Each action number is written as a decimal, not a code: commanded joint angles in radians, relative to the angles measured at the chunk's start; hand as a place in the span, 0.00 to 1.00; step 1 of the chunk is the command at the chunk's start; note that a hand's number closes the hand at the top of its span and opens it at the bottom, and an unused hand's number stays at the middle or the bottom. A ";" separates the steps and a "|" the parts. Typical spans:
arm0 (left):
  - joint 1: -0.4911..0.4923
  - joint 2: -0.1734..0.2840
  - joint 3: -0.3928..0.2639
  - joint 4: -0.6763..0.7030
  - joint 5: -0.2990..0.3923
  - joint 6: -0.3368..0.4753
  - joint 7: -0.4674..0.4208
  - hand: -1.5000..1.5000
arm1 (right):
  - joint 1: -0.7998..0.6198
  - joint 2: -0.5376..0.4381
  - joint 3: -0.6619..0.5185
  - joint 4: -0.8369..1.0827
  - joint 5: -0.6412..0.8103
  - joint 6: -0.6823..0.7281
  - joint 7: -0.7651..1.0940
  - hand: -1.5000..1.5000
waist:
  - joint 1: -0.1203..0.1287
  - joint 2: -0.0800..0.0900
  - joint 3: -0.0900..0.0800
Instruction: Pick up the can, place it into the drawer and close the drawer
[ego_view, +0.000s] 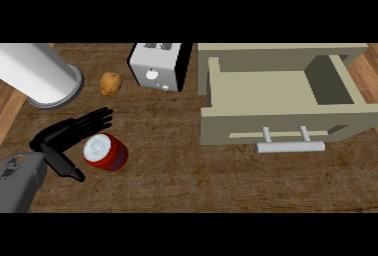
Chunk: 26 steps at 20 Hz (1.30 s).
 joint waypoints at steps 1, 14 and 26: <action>-0.003 0.032 -0.029 0.099 -0.099 -0.077 -0.232 0.00 | 0.005 0.015 -0.002 -0.008 0.018 0.012 -0.007 0.00 | -0.004 0.002 -0.001; -0.049 -0.004 -0.118 0.296 -0.169 -0.009 -0.366 0.00 | -0.017 0.011 -0.019 -0.045 -0.027 -0.008 0.053 0.00 | -0.002 0.002 -0.001; -0.098 -0.065 -0.135 0.398 -0.121 -0.060 -0.339 1.00 | -0.008 -0.016 -0.047 -0.031 -0.067 0.019 0.079 0.00 | -0.011 0.004 -0.001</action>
